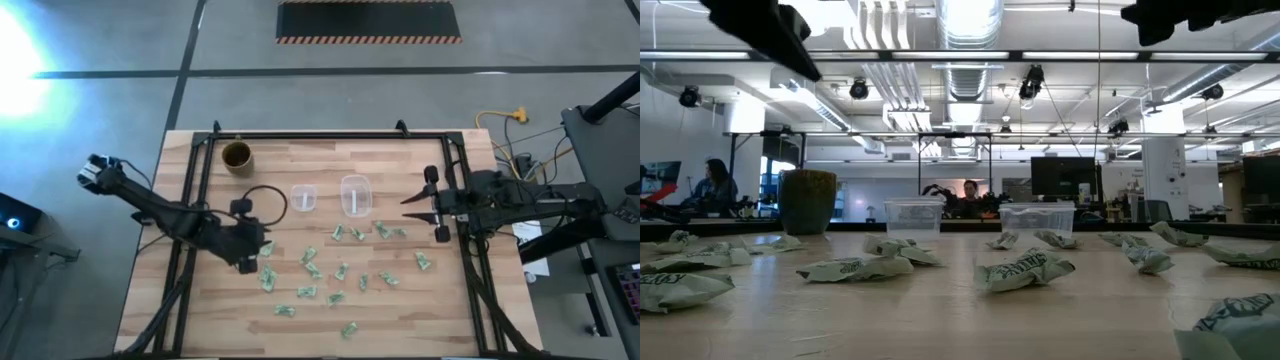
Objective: Pick and place items into bin
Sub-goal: Put the light green stevia packet into the left transparent bin
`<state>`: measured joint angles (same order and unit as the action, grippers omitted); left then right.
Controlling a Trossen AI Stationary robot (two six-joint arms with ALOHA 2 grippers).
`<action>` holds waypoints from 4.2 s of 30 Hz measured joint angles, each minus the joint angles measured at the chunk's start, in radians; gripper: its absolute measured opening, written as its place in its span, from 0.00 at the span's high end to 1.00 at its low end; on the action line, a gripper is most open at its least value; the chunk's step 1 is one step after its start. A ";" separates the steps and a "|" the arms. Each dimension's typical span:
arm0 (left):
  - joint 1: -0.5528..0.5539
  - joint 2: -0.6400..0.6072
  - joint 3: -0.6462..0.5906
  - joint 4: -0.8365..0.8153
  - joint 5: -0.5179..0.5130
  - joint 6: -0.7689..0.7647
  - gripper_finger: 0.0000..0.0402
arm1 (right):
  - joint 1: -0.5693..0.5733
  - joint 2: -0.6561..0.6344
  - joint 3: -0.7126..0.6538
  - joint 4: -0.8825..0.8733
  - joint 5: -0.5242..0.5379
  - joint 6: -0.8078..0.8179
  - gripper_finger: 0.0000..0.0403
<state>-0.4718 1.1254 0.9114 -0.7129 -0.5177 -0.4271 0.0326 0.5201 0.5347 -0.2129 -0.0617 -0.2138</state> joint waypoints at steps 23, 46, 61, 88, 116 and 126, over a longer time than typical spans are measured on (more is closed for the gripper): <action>-0.068 0.102 -0.098 -0.360 0.147 -0.659 0.73 | 0.000 0.000 -0.083 -0.015 0.001 0.008 0.68; -0.076 0.080 -0.280 -0.133 0.229 -0.532 0.45 | 0.000 0.001 -0.126 0.041 0.001 0.024 0.68; -0.075 0.085 -0.372 0.006 0.252 -0.556 0.45 | 0.000 0.001 -0.133 0.052 0.001 0.029 0.68; -0.075 0.083 -0.405 0.055 0.255 -0.561 0.88 | 0.000 0.113 -0.134 0.127 0.002 0.009 0.68; 0.132 0.087 -0.214 0.463 -0.353 0.152 0.98 | 0.000 0.111 -0.134 0.160 0.002 0.008 0.68; 0.407 0.168 -0.217 0.716 -0.093 0.386 0.98 | 0.000 0.111 -0.134 0.172 0.004 0.023 0.68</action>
<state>-0.0648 1.2933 0.6948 0.0032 -0.6111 -0.0410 0.0325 0.6315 0.4007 -0.0412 -0.0573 -0.1909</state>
